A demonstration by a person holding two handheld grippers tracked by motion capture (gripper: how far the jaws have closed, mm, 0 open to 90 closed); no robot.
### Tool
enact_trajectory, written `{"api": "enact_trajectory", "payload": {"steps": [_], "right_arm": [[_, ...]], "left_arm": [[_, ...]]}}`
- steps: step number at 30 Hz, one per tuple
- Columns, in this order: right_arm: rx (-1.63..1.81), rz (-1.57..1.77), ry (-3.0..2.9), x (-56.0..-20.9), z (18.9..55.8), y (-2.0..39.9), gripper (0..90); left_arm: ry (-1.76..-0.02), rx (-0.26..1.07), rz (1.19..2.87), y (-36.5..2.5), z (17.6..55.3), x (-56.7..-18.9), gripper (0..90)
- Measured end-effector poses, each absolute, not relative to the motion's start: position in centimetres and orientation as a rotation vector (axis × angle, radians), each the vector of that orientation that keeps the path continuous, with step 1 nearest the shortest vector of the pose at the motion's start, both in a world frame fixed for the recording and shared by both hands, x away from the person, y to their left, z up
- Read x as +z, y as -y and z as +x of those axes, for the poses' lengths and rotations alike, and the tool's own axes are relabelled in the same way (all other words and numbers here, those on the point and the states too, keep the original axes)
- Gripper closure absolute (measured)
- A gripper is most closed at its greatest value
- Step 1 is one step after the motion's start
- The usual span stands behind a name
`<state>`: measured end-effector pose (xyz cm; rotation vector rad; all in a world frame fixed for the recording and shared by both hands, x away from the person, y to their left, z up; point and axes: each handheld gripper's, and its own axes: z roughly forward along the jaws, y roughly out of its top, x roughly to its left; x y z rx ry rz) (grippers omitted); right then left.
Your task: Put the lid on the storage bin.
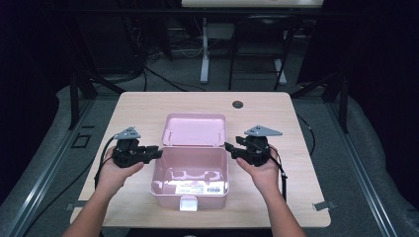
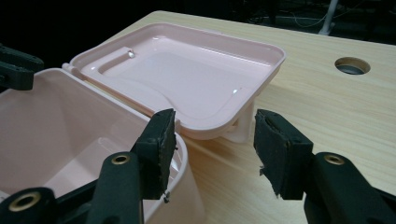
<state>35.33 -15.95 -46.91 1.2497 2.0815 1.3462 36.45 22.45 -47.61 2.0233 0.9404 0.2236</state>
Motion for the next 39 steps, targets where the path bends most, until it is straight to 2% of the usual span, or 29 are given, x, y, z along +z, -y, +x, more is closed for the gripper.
{"api": "enact_trajectory", "payload": {"steps": [2, 13, 39], "right_arm": [[1.336, 1.244, -2.087, -47.1, 35.4, 15.9, 47.4], [1.328, 1.289, -2.041, -47.4, 36.3, 15.6, 47.4], [1.120, 1.408, -2.139, -47.5, 43.1, 13.6, 51.8]], "left_arm": [[-0.935, 0.199, 2.024, -22.6, 36.5, -47.6, 72.6], [-0.953, 0.221, 2.020, -22.3, 36.4, -47.7, 73.5], [-0.960, 0.224, 2.025, -22.2, 36.4, -47.6, 73.9]]}}
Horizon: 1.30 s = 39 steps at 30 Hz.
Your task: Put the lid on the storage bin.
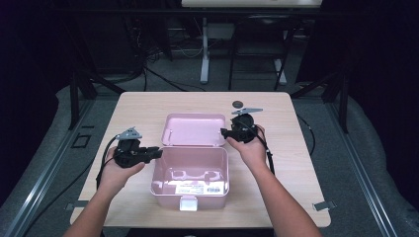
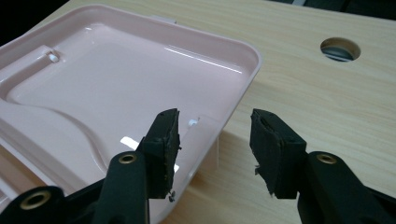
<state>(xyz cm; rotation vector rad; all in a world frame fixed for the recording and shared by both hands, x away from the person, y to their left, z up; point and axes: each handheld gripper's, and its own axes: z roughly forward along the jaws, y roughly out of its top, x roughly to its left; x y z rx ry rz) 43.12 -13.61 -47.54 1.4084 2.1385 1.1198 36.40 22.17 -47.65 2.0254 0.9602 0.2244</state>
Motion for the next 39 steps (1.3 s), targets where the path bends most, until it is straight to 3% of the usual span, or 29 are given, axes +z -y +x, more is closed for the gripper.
{"api": "enact_trajectory", "payload": {"steps": [15, 39], "right_arm": [[0.951, 1.428, -2.166, -48.2, 45.9, 12.5, 55.5], [0.886, 1.585, -2.133, -48.9, 48.6, 11.2, 73.0]], "left_arm": [[-0.959, 0.224, 2.022, -22.2, 36.4, -47.7, 74.0], [-0.959, 0.227, 2.026, -22.2, 36.5, -47.6, 74.3]]}}
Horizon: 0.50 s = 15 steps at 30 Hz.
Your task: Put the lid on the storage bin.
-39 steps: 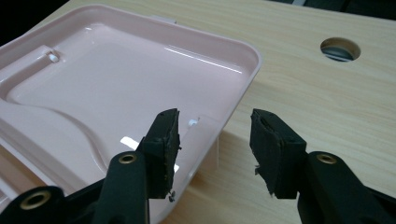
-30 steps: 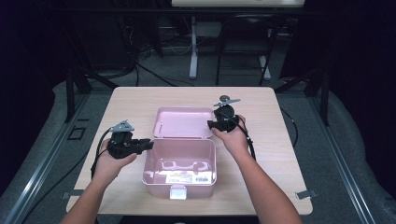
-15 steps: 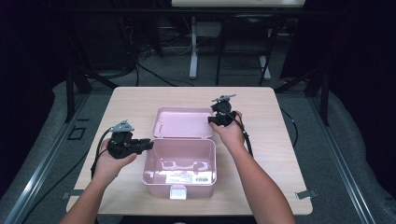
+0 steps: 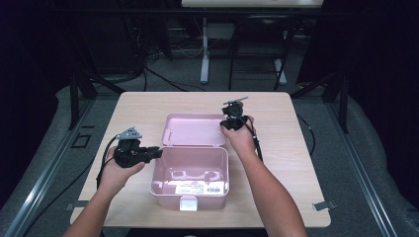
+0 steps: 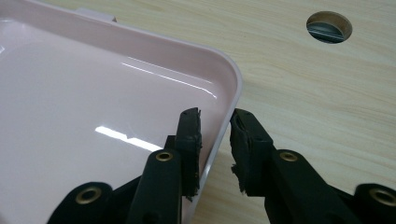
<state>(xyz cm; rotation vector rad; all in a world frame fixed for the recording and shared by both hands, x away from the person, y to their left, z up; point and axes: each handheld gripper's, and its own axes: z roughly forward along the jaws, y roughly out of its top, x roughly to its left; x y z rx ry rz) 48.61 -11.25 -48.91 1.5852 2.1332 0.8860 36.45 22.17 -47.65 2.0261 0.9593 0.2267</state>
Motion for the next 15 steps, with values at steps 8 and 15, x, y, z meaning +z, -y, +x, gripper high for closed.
{"api": "enact_trajectory", "payload": {"steps": [8, 15], "right_arm": [[0.925, 1.635, -2.117, -49.17, 49.03, 11.48, 74.5], [0.924, 1.655, -2.104, -48.79, 49.04, 11.39, 76.4]], "left_arm": [[-0.958, 0.220, 2.025, -22.19, 36.49, -47.65, 74.3], [-0.957, 0.228, 2.025, -22.12, 36.52, -47.68, 74.6]]}}
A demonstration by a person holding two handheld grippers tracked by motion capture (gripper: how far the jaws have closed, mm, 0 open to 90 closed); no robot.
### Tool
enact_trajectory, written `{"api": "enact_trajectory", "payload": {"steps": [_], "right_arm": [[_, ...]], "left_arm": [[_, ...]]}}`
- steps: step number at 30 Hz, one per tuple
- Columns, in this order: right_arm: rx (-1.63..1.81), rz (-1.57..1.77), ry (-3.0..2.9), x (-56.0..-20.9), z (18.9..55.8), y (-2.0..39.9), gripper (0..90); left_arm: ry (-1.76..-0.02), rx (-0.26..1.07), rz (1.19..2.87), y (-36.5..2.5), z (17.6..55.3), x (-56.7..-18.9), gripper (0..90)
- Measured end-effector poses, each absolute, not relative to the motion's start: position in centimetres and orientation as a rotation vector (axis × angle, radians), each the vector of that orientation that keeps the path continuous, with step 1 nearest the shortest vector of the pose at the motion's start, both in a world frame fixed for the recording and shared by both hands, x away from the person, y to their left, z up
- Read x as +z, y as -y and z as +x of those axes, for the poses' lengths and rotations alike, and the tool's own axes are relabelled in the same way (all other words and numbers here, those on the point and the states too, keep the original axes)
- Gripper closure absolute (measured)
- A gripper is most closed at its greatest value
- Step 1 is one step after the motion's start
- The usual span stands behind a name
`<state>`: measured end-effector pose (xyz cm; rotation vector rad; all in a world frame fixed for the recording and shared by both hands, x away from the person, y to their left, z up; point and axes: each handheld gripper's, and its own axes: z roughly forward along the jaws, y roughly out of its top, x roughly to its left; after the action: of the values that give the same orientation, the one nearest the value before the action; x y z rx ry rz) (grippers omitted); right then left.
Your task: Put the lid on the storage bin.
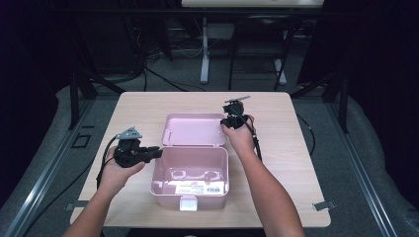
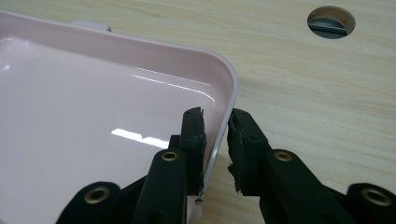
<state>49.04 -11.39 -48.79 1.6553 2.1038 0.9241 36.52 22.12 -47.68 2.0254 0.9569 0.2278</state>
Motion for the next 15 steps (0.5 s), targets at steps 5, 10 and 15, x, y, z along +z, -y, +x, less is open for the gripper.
{"api": "enact_trajectory", "payload": {"steps": [5, 10, 15], "right_arm": [[0.906, 1.617, -2.092, -47.9, 48.8, 11.0, 78.3], [0.919, 1.602, -2.072, -47.2, 48.5, 10.7, 79.9], [0.937, 1.580, -2.052, -46.6, 48.2, 10.7, 80.7]], "left_arm": [[-0.958, 0.222, 2.018, -22.1, 36.5, -47.7, 75.2], [-0.955, 0.224, 2.013, -22.1, 36.6, -47.8, 76.8], [-0.953, 0.238, 2.007, -22.1, 36.6, -47.8, 78.8]]}}
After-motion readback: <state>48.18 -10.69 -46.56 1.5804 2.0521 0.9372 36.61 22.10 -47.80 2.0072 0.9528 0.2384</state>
